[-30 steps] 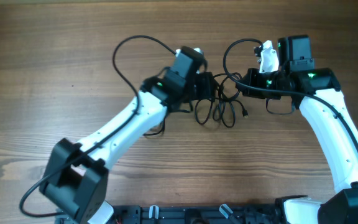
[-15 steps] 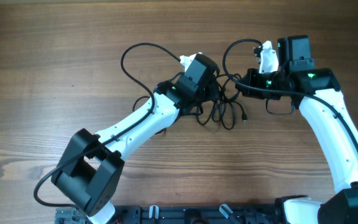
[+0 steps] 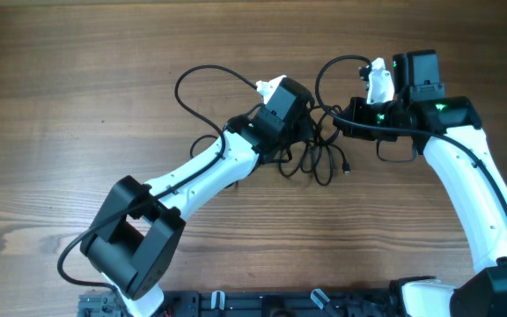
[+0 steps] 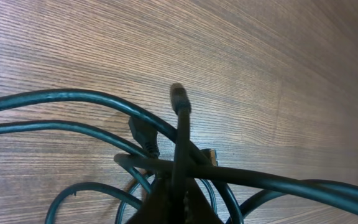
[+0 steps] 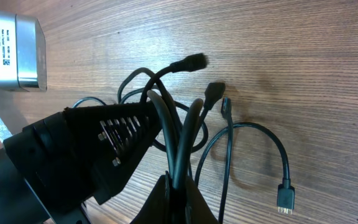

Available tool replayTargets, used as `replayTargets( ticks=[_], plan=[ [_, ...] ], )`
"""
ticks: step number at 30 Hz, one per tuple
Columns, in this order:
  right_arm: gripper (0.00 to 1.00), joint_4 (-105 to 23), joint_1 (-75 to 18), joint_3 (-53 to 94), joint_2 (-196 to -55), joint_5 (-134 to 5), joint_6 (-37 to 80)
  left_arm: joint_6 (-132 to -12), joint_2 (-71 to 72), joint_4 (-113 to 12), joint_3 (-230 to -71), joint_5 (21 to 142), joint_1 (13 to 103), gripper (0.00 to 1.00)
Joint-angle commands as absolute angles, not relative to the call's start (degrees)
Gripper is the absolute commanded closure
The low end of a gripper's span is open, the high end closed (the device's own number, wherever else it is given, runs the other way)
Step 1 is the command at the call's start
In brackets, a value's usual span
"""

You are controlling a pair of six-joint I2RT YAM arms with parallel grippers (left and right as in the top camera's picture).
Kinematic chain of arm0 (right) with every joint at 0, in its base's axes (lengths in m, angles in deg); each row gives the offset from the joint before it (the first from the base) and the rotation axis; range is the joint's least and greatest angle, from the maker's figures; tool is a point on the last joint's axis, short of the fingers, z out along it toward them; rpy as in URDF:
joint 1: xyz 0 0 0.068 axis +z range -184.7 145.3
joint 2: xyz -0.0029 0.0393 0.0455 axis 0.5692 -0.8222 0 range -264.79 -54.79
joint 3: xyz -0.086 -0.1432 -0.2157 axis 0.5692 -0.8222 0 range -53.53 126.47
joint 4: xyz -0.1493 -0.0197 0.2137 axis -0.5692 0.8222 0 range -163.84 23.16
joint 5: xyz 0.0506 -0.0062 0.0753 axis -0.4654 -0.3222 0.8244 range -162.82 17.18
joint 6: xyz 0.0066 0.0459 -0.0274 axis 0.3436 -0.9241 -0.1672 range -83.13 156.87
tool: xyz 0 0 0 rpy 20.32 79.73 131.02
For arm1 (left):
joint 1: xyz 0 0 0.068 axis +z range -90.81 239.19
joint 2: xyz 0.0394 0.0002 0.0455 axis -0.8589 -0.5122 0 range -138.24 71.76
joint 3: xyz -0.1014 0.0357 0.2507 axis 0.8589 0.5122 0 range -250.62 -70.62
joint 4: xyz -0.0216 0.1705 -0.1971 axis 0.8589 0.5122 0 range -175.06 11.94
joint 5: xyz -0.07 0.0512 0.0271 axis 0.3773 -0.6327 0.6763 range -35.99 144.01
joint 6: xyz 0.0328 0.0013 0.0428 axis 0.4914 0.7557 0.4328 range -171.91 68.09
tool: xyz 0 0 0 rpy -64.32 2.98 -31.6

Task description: Untangle cables

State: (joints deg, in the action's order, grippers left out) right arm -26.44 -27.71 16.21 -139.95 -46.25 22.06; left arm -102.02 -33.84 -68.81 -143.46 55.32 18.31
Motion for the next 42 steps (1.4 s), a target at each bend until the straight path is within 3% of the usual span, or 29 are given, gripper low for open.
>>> replayTargets(
  ticks=[1, 10, 14, 21, 29, 40, 41, 42],
  plan=[
    [0.95, -26.6, -27.5, 16.1, -140.1, -45.0, 23.4, -102.1, -34.9, -68.8, -144.1, 54.0, 18.2, 0.96],
    [0.95, -26.7, -27.5, 16.1, -141.1, -46.9, 23.2, -94.1, -21.9, -65.1, -144.2, 54.2, 19.6, 0.96],
    [0.95, -26.9, -27.5, 16.1, -144.8, -45.4, 22.4, -90.8, -13.6, -63.5, -144.1, 61.3, 19.6, 0.96],
    [0.96, -27.5, -27.6, 16.1, -151.2, -46.2, 18.7, -82.1, -4.9, -53.5, -144.1, 62.5, 21.3, 0.96],
    [0.96, -28.8, -30.6, 16.1, -156.7, -46.5, 17.4, -81.9, 4.7, -45.0, -144.1, 56.9, 33.6, 0.96],
    [0.96, -28.1, -37.2, 16.1, -156.7, -44.6, 21.0, -81.9, 5.3, -34.5, -144.1, 51.9, 52.6, 0.96],
    [0.93, -28.2, -37.2, 16.1, -156.7, -41.0, 24.8, -81.8, 5.3, -33.9, -144.1, 54.2, 53.2, 0.96],
    [0.80, -28.2, -37.2, 16.1, -156.7, -36.5, 29.0, -79.9, 5.2, -33.8, -144.1, 57.7, 53.2, 0.96]
  ],
)
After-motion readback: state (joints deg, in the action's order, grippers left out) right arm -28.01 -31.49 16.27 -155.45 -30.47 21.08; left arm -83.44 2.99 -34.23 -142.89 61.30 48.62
